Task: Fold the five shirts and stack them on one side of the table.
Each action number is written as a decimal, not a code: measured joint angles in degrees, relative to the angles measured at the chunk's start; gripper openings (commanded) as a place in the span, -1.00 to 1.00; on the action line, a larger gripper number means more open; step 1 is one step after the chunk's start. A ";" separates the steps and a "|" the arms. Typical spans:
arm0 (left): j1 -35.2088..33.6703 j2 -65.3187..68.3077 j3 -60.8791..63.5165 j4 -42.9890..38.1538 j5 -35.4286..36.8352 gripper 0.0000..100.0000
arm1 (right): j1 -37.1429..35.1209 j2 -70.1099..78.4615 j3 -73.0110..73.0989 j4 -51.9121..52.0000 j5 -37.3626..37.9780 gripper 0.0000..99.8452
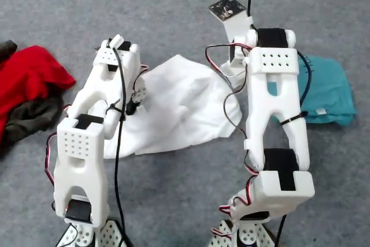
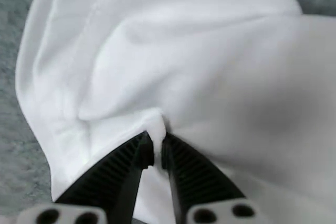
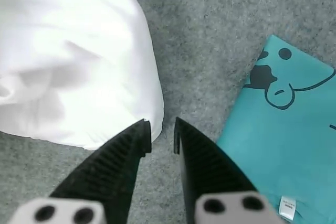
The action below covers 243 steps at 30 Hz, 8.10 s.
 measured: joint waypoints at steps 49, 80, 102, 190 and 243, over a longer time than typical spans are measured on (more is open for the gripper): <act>-31.47 0.53 -50.46 7.74 -8.88 -0.94 | -9.58 -0.88 29.19 -23.65 20.04 -0.97; -39.56 0.53 -36.31 3.96 -9.85 -0.94 | -28.66 -1.67 18.90 0.44 12.31 -0.83; -39.91 0.53 -34.02 2.02 -10.11 -0.94 | -34.99 15.30 17.67 -13.71 -26.90 -0.63; -19.96 -47.12 41.93 -86.68 -25.14 -0.94 | -2.37 15.12 -29.98 -33.67 -34.29 -0.97; -21.54 -42.02 53.36 -40.26 -38.15 -0.94 | -4.22 -15.91 24.18 15.12 -12.04 -0.97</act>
